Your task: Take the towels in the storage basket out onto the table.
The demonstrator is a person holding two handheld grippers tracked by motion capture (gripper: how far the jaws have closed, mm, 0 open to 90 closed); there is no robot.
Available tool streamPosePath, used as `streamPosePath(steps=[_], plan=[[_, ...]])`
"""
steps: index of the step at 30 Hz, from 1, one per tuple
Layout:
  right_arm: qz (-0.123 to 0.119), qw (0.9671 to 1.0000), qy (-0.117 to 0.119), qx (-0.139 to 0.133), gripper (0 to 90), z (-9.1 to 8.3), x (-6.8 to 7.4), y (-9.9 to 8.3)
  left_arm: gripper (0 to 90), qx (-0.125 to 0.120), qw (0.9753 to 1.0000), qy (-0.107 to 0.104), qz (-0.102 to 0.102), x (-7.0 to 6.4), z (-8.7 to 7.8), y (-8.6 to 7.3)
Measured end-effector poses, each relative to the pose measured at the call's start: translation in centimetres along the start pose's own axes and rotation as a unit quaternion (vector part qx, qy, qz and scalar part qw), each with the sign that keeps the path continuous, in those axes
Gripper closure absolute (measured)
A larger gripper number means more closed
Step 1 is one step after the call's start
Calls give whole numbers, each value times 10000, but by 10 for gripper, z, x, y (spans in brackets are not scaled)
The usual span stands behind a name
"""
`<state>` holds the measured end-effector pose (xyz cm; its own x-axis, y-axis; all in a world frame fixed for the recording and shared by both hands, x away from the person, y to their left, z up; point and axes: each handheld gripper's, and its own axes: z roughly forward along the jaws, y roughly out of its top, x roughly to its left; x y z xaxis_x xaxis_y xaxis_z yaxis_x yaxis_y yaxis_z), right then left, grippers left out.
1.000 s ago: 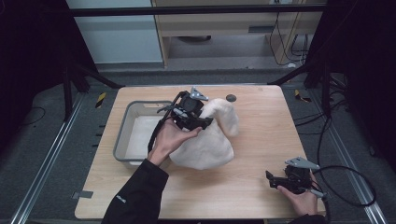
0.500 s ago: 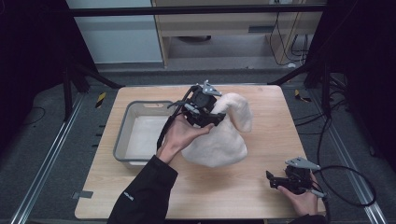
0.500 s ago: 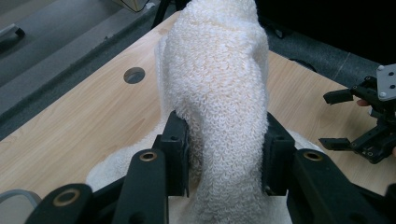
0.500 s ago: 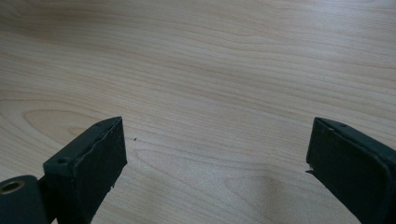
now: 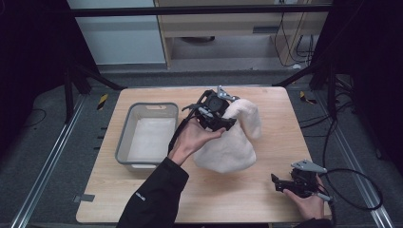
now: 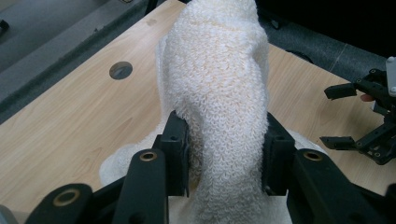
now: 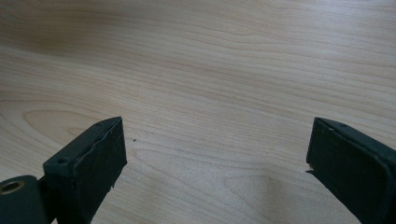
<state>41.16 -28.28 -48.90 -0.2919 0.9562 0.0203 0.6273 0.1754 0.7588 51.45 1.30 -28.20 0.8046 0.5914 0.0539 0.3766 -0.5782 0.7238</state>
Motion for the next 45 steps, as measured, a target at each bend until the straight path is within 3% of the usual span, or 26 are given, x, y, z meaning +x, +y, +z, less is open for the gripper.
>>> streamPosePath(steps=[11,24,33,45], plan=[[-14,10000,0,5,49,0,0,0,611,165,9997,-30,-155,10,26,-18],[17,10000,4,44,49,0,0,-1,600,413,9990,-169,-27,4,59,-37],[1,10000,-1,46,49,1,0,-1,556,577,9982,-160,-16,4,72,-48],[-35,10000,-12,46,48,1,0,-1,462,592,9982,-48,-21,4,81,-63]])
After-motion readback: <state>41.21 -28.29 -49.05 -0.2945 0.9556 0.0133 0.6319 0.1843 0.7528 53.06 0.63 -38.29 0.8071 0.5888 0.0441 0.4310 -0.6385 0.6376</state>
